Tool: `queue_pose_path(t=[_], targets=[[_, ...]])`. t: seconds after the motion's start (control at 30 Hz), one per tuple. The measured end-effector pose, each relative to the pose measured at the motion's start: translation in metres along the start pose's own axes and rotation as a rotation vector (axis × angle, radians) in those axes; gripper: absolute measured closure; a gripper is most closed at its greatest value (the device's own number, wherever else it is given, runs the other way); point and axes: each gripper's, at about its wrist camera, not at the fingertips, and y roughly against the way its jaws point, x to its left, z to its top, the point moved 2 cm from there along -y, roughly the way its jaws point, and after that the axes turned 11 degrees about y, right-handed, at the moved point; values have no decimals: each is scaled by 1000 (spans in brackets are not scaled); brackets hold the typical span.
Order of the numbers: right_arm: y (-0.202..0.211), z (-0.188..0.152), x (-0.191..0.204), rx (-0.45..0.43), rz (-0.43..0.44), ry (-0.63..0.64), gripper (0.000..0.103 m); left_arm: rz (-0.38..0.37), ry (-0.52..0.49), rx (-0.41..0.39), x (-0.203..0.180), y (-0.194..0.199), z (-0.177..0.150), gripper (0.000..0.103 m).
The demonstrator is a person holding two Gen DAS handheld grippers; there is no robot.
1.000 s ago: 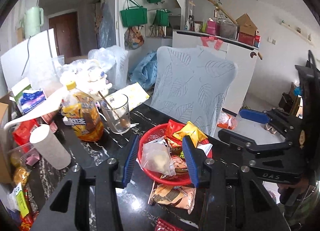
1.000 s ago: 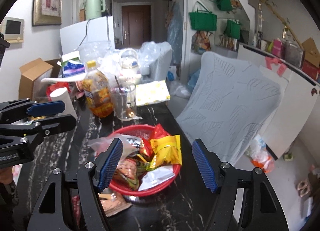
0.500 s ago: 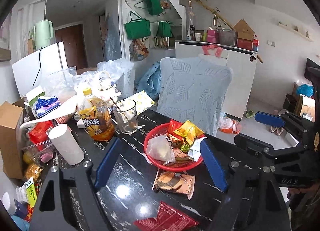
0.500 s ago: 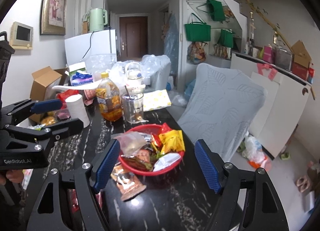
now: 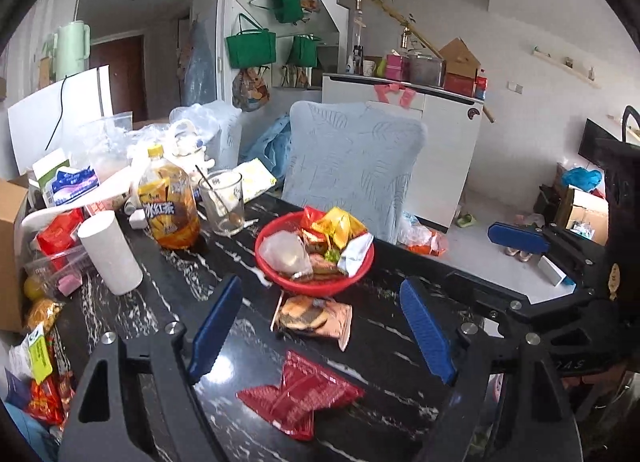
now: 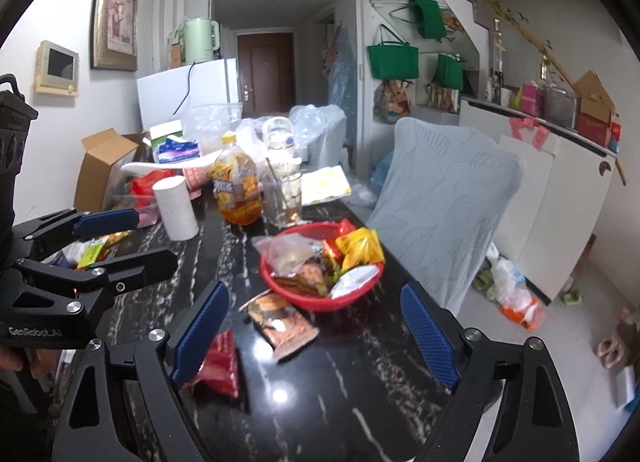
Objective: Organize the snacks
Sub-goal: 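Withdraw both tools from the basket toward the remaining packets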
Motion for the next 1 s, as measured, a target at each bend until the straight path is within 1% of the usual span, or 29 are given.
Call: queue_pose_path(t=[0.13,0.27,0.53,0.67,0.87,0.93,1.0], targets=[[4,-12,6,12,16,-13,14,4,-15,6,-2,3,-13,22],[3,-28,8,43,30,-32,14,2,-20,17,-4,2,-25,22],[-5,-59,12,114,58,-66,14,-26,17,97,0,-13,-53,22],[-13,-71,14,148,75,-79,14,-20,27,132,3,-21,-68,22],[-31,-88,20,208,112,-101,14,-38,117,214,17,-39,-88,22],[-40,-95,23,232,130,-102,14,-31,131,235,21,-46,-93,22],[-47,-99,26,251,136,-97,14,-13,124,240,23,-51,-97,22]])
